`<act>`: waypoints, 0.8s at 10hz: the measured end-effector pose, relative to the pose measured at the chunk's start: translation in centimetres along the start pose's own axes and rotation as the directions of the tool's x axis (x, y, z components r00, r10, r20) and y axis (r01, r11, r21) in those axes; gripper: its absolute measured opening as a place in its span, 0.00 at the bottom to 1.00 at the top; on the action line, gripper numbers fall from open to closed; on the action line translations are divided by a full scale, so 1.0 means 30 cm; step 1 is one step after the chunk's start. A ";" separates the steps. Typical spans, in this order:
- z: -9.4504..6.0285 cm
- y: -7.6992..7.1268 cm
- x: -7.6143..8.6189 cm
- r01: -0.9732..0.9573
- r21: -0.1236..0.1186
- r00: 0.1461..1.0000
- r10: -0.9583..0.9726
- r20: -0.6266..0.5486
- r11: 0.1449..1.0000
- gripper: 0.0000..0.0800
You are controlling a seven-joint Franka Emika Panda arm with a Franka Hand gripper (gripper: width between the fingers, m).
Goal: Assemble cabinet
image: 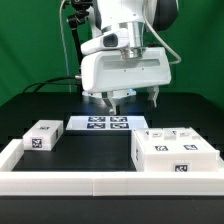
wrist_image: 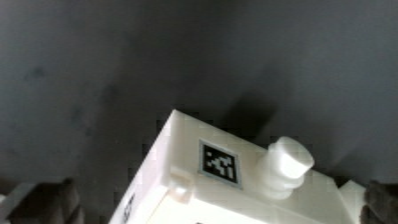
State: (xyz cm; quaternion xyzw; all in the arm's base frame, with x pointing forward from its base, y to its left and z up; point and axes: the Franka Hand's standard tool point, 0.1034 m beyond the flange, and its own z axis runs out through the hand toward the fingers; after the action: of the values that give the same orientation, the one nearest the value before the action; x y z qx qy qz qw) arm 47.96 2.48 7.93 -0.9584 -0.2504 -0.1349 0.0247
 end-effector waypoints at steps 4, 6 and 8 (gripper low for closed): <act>0.003 -0.036 0.020 -0.266 -0.003 0.963 0.266 -0.033 0.964 1.00; 0.041 -0.116 0.044 -0.251 -0.009 0.964 0.250 -0.086 0.968 1.00; 0.098 -0.153 0.036 -0.254 -0.009 0.962 0.251 -0.108 0.967 1.00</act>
Offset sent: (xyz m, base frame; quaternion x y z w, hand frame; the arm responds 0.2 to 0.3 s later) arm -0.0047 0.0073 -0.0104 -0.1138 0.0174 0.1343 0.9842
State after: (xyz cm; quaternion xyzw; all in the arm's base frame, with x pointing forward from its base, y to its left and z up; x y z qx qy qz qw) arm 47.36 7.33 5.30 -0.9742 -0.1230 -0.1841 0.0442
